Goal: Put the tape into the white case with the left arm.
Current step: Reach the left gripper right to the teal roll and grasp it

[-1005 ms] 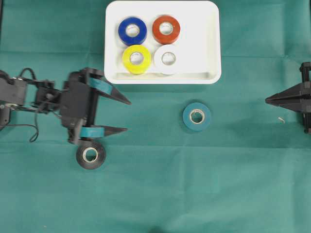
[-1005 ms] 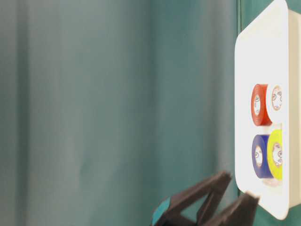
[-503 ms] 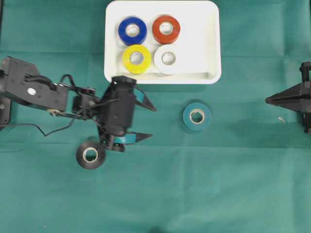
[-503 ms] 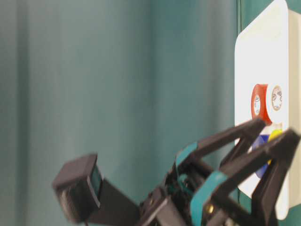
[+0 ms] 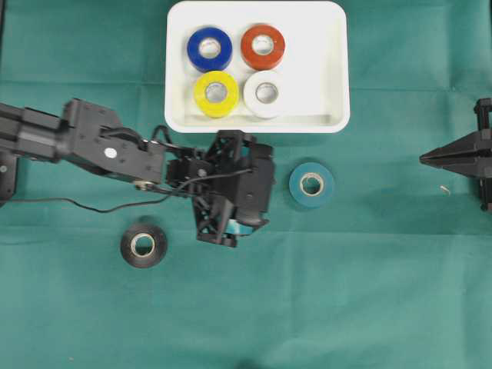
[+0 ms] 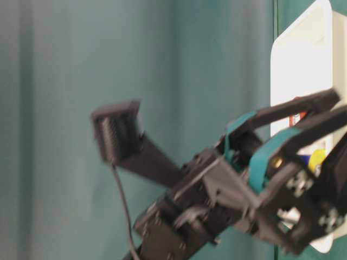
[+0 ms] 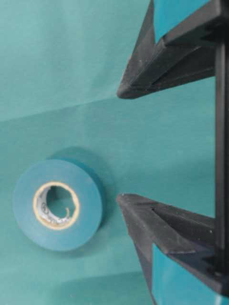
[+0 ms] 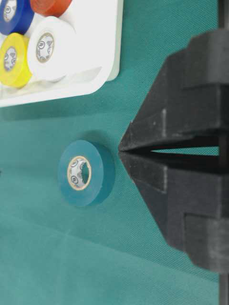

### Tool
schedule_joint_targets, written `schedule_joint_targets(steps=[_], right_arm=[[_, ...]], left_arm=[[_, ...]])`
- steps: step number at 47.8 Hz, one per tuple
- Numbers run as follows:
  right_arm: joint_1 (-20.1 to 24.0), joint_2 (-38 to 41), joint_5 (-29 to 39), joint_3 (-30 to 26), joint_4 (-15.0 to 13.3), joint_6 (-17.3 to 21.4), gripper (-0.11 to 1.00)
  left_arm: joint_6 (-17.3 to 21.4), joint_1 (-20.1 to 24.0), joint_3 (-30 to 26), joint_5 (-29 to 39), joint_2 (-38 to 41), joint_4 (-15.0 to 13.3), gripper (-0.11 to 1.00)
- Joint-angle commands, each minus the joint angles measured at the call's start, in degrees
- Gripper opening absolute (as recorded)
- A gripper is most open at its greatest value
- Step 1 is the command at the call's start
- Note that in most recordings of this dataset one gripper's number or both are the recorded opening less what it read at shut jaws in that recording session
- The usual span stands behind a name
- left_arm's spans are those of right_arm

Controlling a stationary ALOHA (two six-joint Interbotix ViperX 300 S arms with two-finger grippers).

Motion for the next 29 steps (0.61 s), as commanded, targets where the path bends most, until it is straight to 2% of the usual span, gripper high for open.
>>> schedule_joint_targets(steps=[1, 13, 29], right_arm=[[-0.09, 0.44, -0.26, -0.62, 0.0, 0.0, -0.09], [-0.09, 0.44, -0.35, -0.62, 0.0, 0.0, -0.09], [0.0, 0.44, -0.35, -0.53, 0.0, 0.0, -0.09]], left_arm=[[0.09, -0.18, -4.48, 1.41, 0.88, 0.18, 0.8], [1.05, 0.0, -9.49, 4.48, 4.66, 0.26, 0.8], [1.76, 0.53, -14.33, 4.83, 8.7, 0.26, 0.8]])
